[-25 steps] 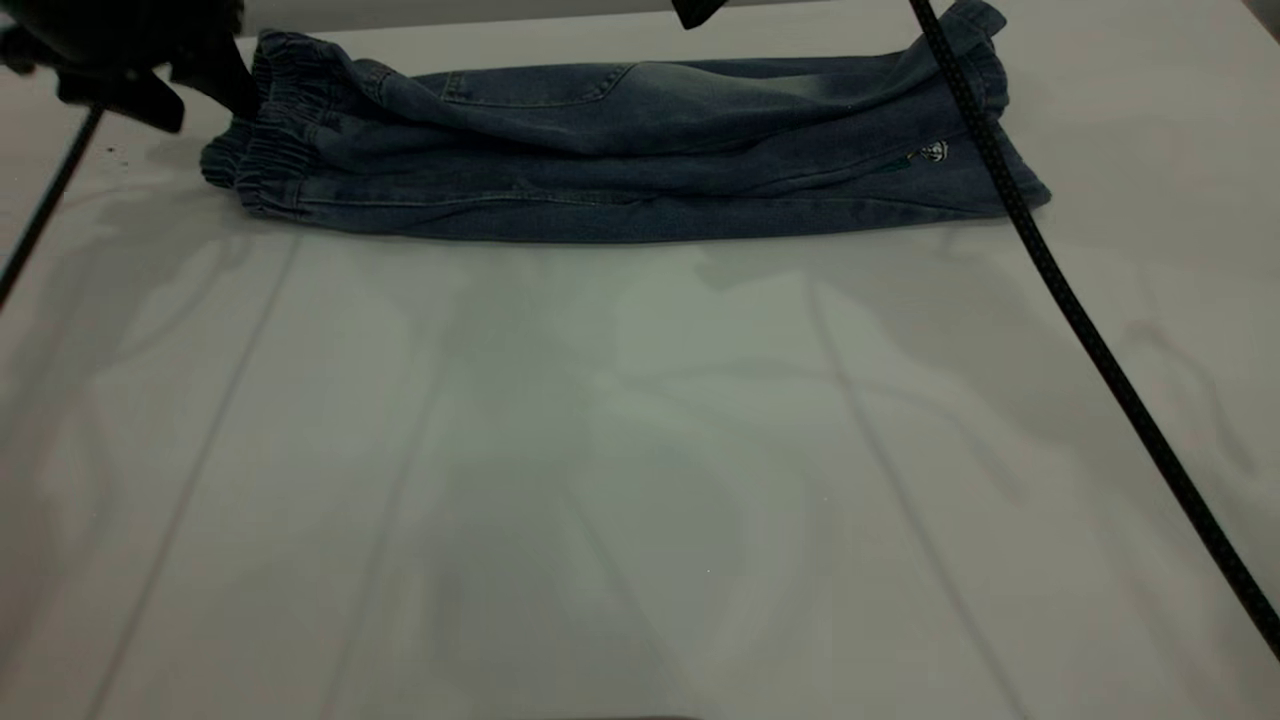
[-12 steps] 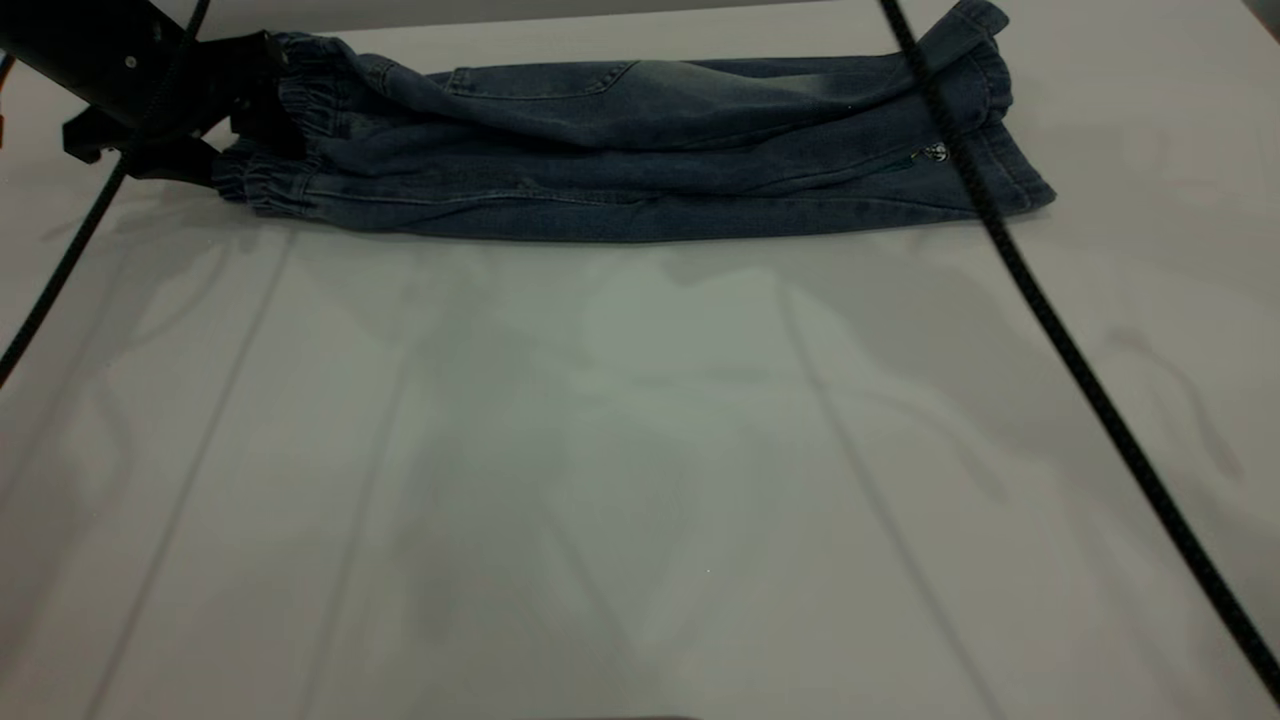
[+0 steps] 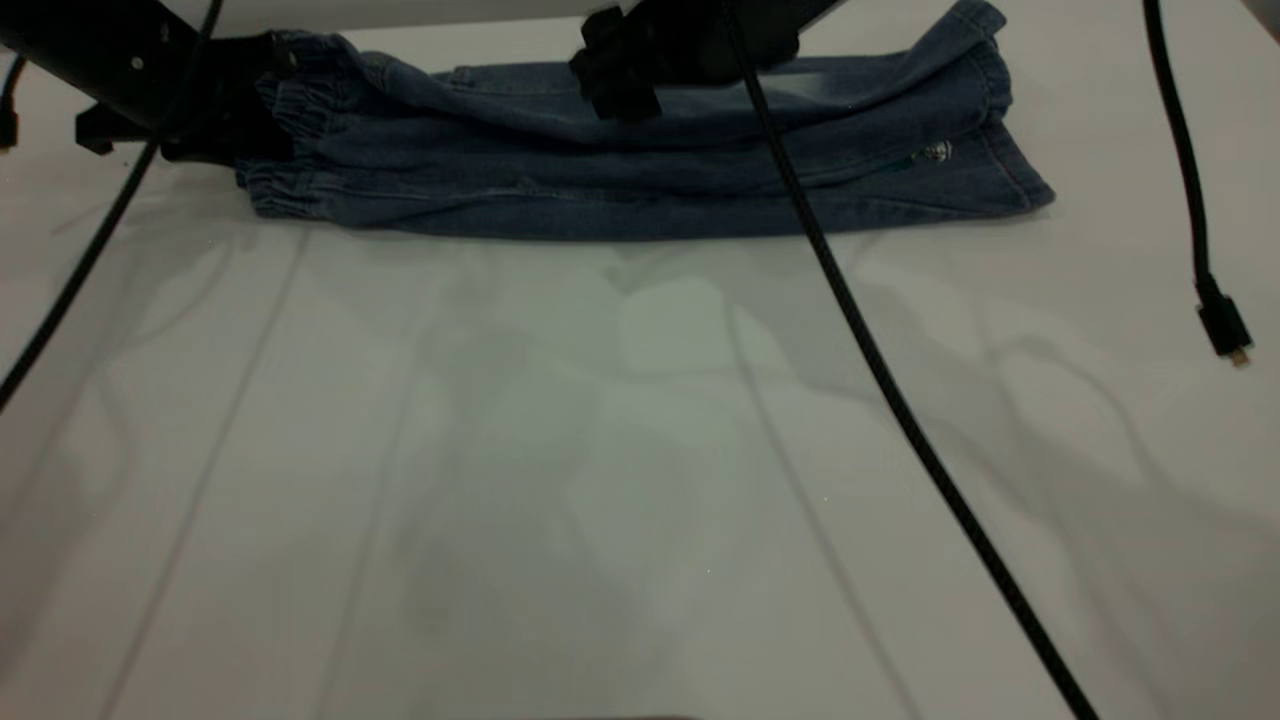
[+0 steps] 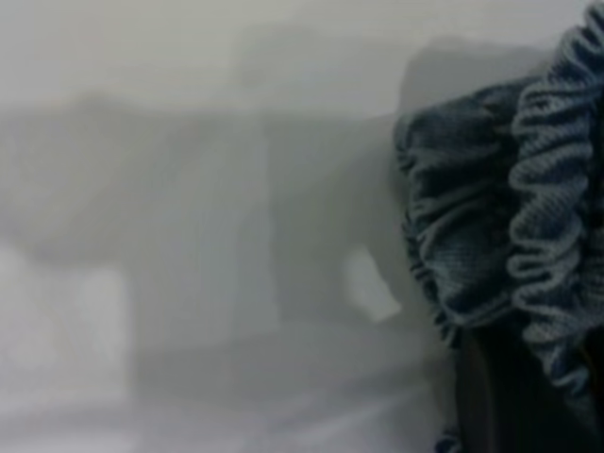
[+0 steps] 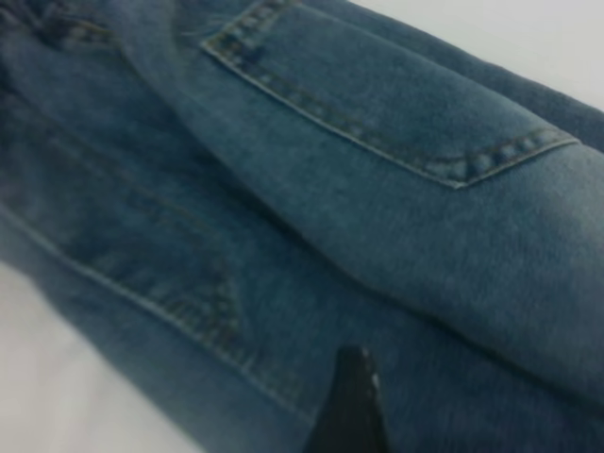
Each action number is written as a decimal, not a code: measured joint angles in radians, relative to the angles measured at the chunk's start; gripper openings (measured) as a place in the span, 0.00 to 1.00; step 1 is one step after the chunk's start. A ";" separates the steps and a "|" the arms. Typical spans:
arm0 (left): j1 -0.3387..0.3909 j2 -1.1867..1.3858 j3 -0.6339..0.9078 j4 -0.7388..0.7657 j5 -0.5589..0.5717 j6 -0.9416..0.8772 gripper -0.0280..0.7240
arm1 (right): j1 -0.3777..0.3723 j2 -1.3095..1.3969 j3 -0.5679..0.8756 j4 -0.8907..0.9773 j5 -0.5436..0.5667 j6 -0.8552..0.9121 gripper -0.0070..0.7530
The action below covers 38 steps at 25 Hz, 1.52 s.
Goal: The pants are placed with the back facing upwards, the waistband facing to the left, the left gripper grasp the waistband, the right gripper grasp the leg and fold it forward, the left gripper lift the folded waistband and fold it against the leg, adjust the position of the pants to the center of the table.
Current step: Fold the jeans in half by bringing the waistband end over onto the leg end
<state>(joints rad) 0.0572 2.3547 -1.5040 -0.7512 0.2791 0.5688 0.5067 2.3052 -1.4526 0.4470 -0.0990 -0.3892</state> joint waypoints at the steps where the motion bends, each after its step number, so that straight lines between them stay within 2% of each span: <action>1: 0.000 -0.001 -0.001 0.000 0.004 0.008 0.17 | 0.000 0.016 0.000 0.001 -0.030 0.001 0.70; 5: 0.000 -0.013 -0.001 0.002 0.044 0.043 0.16 | 0.001 0.067 0.000 0.006 -0.121 0.001 0.68; 8: 0.000 -0.034 0.002 0.013 0.099 0.050 0.16 | 0.001 0.098 -0.001 0.007 -0.142 0.001 0.66; 12: -0.001 -0.097 0.006 0.022 0.152 0.092 0.16 | 0.001 0.141 -0.001 0.007 -0.126 0.017 0.66; 21: -0.015 -0.228 0.011 0.023 0.195 0.150 0.16 | 0.022 0.149 -0.031 0.009 -0.041 0.035 0.66; 25: -0.058 -0.290 0.008 0.032 0.195 0.179 0.16 | 0.061 0.157 -0.119 0.007 0.099 0.035 0.66; 30: -0.129 -0.347 -0.036 0.041 0.210 0.187 0.16 | 0.077 0.160 -0.298 0.000 0.366 0.032 0.66; 35: -0.155 -0.361 -0.107 0.041 0.249 0.189 0.16 | 0.008 0.114 -0.419 -0.035 0.616 0.030 0.66; 38: -0.155 -0.361 -0.130 0.044 0.277 0.188 0.16 | -0.068 0.080 -0.439 -0.054 0.689 0.030 0.66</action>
<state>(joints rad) -0.0980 1.9933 -1.6337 -0.7068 0.5566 0.7572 0.4386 2.3853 -1.8911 0.3928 0.5901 -0.3590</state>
